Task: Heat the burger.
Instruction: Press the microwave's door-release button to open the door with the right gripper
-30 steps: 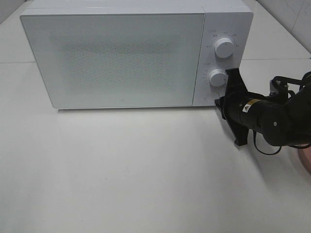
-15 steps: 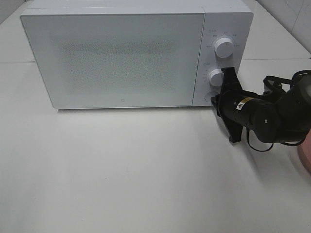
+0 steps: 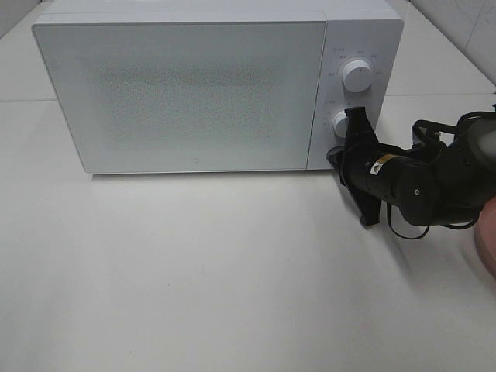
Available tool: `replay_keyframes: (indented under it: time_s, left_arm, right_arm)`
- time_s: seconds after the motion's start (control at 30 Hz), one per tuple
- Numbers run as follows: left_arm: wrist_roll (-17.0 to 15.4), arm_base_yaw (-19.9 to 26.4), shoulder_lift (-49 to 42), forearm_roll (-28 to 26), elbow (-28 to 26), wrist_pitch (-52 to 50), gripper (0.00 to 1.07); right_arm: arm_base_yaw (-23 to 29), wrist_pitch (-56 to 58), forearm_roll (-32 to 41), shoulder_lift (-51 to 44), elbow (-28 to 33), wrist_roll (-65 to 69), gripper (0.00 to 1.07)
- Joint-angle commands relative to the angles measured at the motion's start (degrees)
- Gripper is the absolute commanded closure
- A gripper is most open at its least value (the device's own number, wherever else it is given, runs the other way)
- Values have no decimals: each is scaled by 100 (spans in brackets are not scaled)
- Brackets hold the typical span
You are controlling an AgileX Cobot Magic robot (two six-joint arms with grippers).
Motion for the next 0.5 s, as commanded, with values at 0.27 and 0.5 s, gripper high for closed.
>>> replay_keyframes:
  time_s: [0.27,0.5]
  left_arm:
    - [-23,-23,-115,-11,6,0,4]
    - [-23,-23,-115,-11,6,0,4]
  right_arm:
    - [-29,-1031,212,-149,-189,-138,107]
    - [-29,-1049,292,-149,-298,-166,107]
